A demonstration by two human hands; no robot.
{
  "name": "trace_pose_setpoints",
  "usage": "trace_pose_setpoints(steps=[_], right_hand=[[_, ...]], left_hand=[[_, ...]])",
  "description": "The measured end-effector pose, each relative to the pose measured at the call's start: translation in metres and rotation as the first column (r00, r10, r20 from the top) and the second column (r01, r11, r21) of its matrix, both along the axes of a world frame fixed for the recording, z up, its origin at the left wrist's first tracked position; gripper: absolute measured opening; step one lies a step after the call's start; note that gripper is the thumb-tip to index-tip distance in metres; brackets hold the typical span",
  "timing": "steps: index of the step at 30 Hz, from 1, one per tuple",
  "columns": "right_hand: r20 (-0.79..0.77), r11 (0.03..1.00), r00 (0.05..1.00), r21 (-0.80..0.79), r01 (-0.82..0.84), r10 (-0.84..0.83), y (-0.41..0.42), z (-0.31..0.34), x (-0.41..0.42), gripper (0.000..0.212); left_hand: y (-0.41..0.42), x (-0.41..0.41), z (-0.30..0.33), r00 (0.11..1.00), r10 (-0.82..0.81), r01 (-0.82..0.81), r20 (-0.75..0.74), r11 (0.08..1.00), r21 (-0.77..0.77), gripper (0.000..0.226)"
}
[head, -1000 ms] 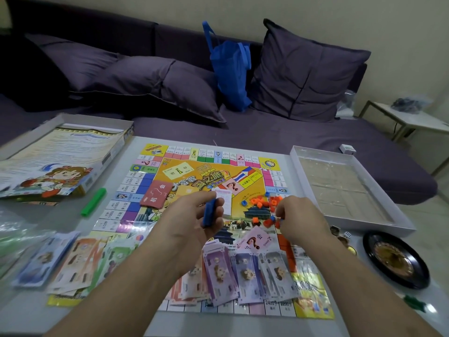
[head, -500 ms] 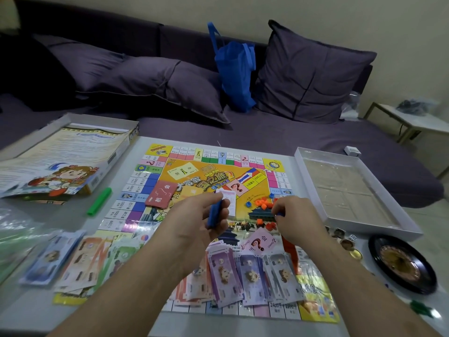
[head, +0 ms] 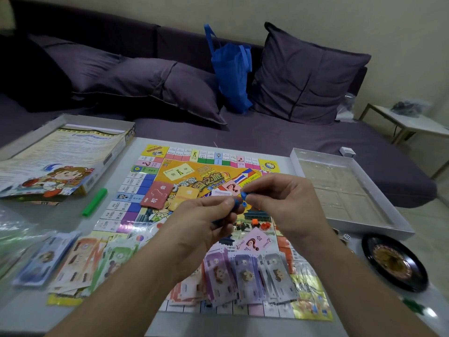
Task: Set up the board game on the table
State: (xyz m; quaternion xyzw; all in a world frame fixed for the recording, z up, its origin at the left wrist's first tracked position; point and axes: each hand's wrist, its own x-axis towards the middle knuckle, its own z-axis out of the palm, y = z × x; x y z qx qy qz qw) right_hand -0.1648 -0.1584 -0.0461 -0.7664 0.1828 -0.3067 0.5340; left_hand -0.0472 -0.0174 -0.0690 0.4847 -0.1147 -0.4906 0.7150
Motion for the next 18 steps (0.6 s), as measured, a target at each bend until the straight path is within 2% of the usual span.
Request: trace_pose_setpoints(steps=[5, 13, 18], right_hand=[[-0.029, 0.999, 1.000, -0.033, -0.006, 0.005, 0.0015, -0.0018, -0.0011, 0.027], [-0.038, 0.987, 0.999, -0.158, -0.025, 0.019, 0.0038, -0.0018, 0.0009, 0.027], [-0.006, 0.985, 1.000, -0.173, -0.010, 0.009, 0.0076, -0.0021, 0.0035, 0.028]], left_hand=[[0.0016, 0.0009, 0.0023, 1.000, 0.004, -0.006, -0.020, 0.999, -0.052, 0.019], [0.0022, 0.0001, 0.0028, 0.993, 0.021, -0.022, 0.120, 1.000, 0.004, 0.015], [0.0028, -0.0014, 0.0008, 0.991, 0.067, -0.064, 0.116, 0.998, -0.024, 0.016]])
